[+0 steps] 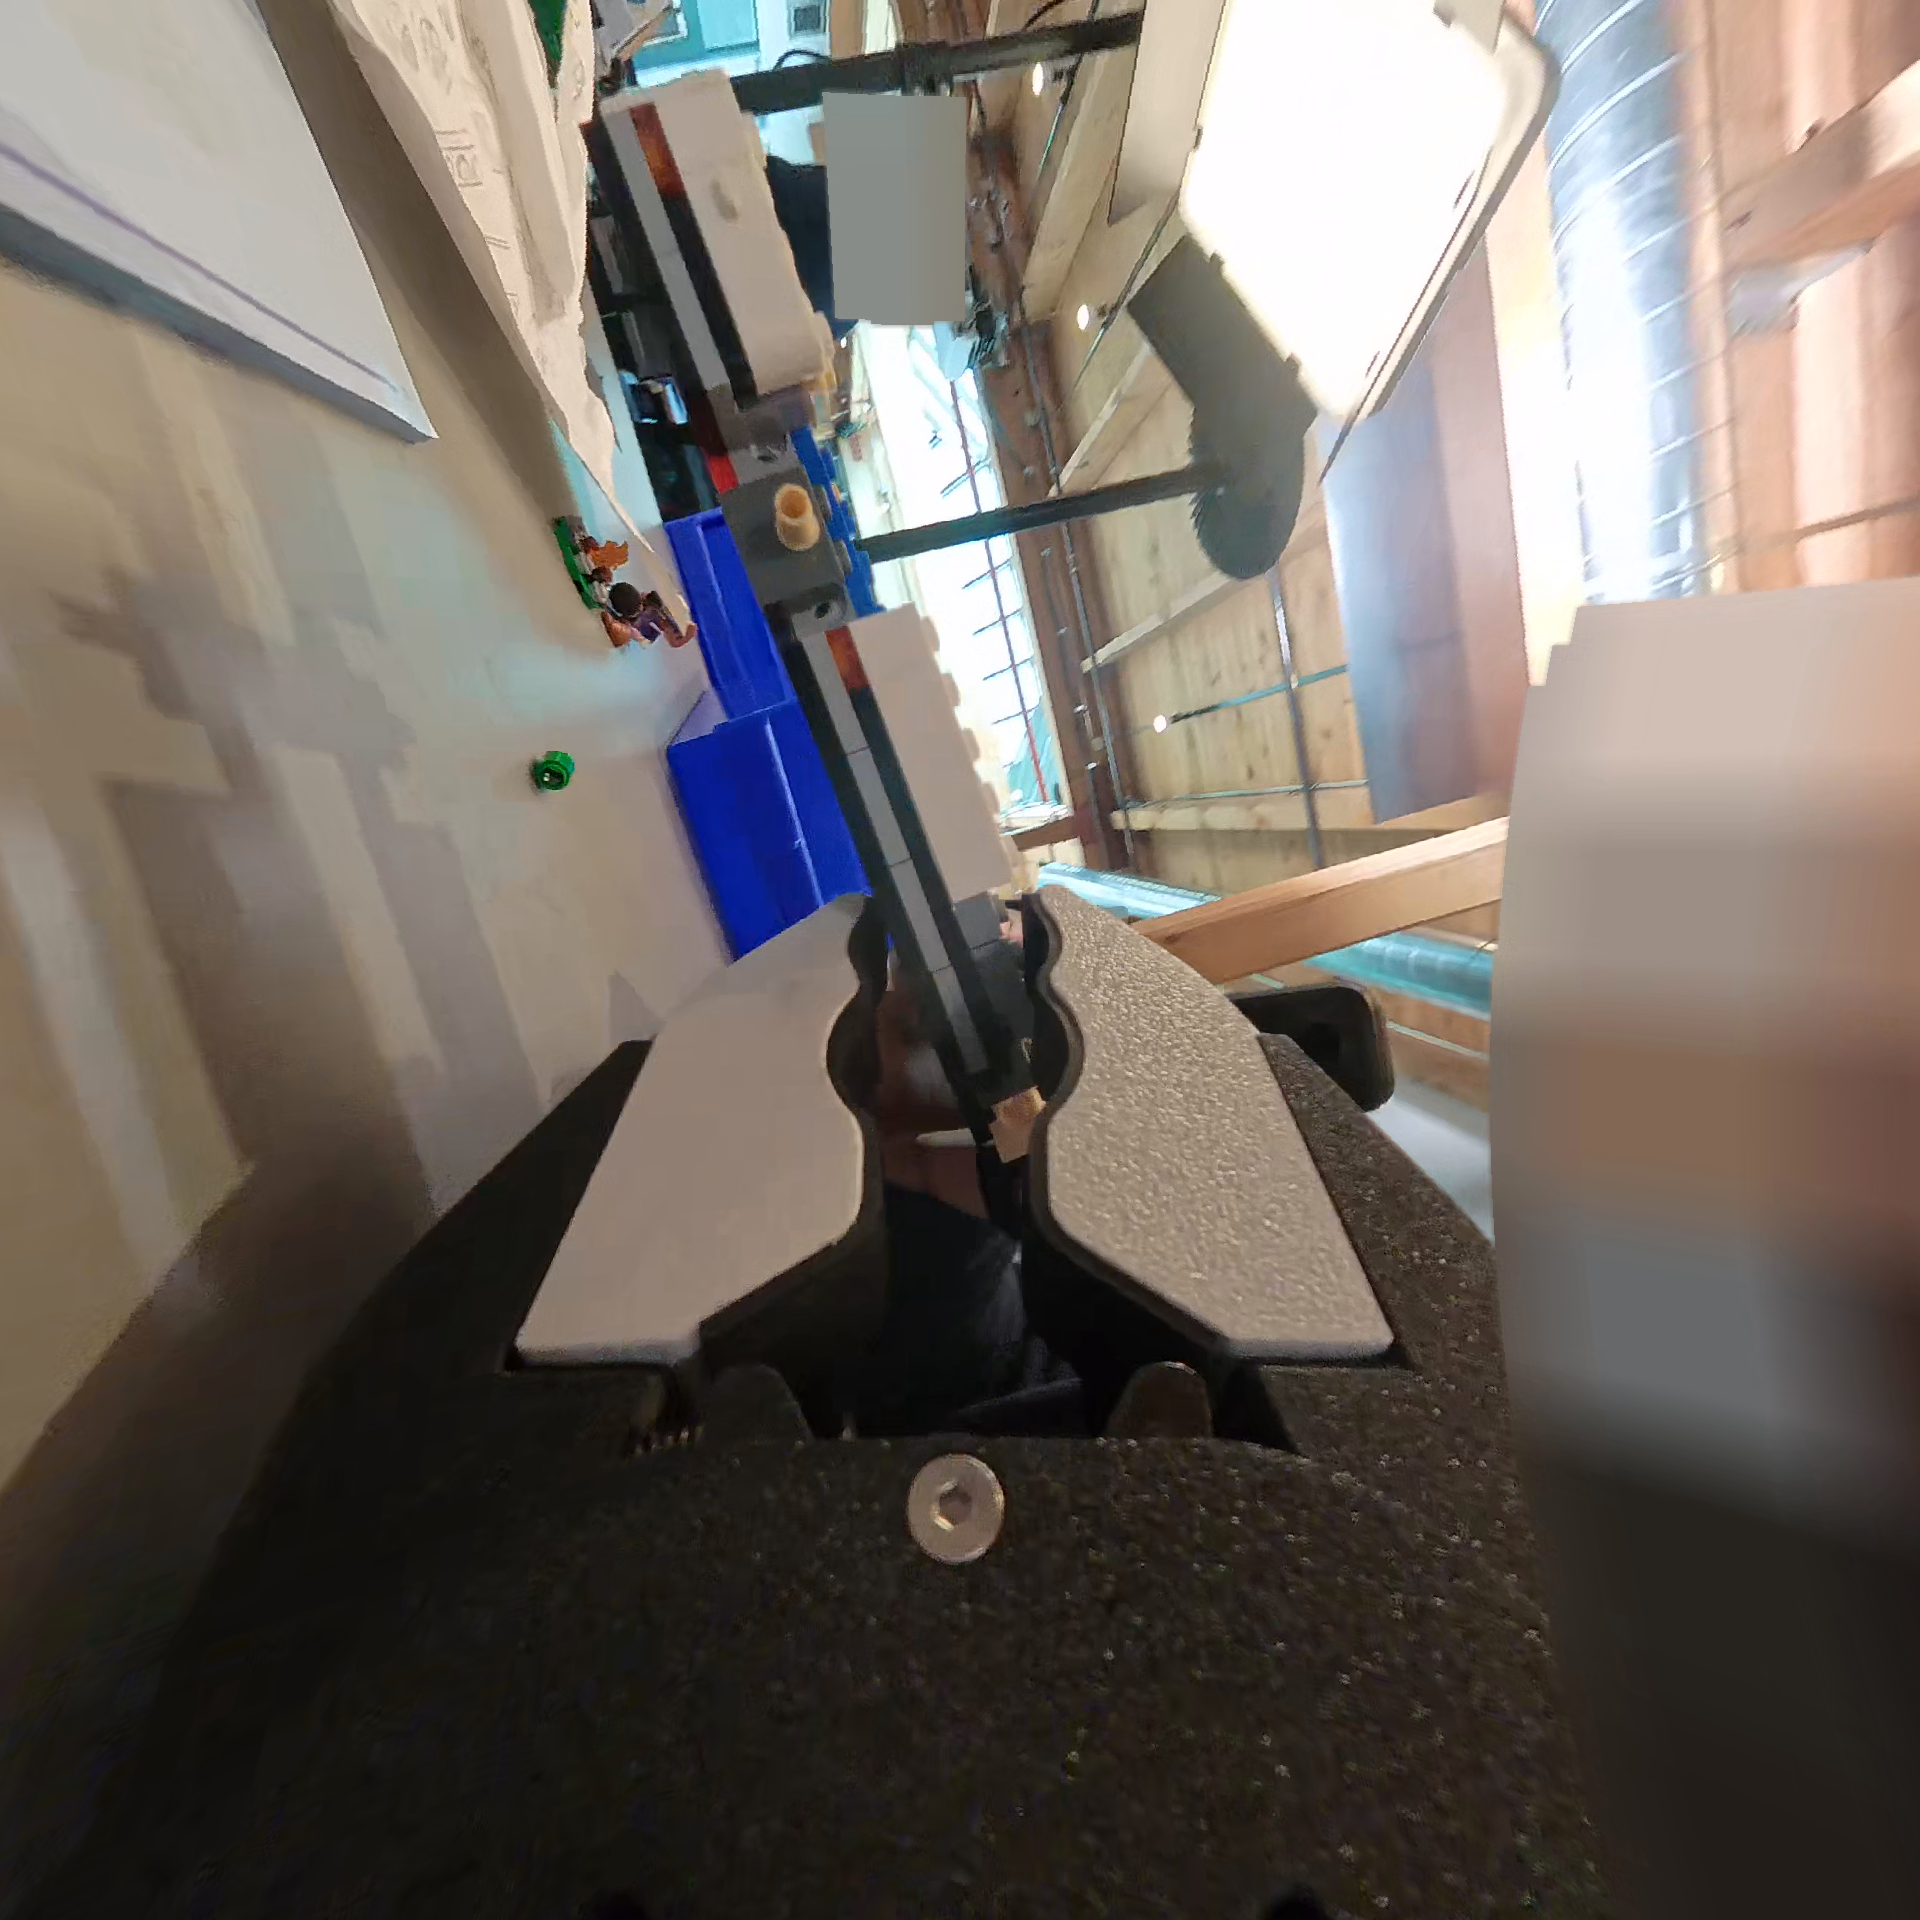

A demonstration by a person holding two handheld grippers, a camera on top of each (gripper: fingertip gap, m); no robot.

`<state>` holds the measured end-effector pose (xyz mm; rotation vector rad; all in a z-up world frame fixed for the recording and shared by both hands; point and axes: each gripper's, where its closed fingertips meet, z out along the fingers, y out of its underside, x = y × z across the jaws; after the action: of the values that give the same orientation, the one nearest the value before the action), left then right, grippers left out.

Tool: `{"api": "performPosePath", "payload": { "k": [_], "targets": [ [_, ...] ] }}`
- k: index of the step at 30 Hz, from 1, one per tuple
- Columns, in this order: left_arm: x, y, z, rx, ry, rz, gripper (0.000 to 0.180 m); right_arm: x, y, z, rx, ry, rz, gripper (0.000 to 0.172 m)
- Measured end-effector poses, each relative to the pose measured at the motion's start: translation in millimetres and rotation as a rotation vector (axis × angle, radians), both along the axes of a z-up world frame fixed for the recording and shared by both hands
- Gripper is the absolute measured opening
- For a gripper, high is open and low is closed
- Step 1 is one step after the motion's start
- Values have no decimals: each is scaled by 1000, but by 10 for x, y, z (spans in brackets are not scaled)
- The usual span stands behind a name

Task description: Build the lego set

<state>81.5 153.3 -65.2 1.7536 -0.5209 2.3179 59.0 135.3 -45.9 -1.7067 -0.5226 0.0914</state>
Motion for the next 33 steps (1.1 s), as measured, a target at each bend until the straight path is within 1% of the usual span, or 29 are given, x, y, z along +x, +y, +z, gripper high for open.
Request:
{"api": "performPosePath", "payload": {
  "k": [3,5,10,15,33],
  "targets": [
    [-7,17,24,-80,-22,20,24,-28,42,-23,-3,-12,-20,8],
    [-11,18,35,-101,-31,25,24,-18,53,-35,-2,-27,-32,8],
    [-11,7,34,-85,-33,24,24,25,60,-50,-19,-15,-50,8],
    [-4,22,6,-45,-20,32,24,16,34,-87,-48,-29,-26,8],
    [-2,28,-11,-34,-16,32,24,27,-21,-134,-65,-82,-6,8]
  ]
}}
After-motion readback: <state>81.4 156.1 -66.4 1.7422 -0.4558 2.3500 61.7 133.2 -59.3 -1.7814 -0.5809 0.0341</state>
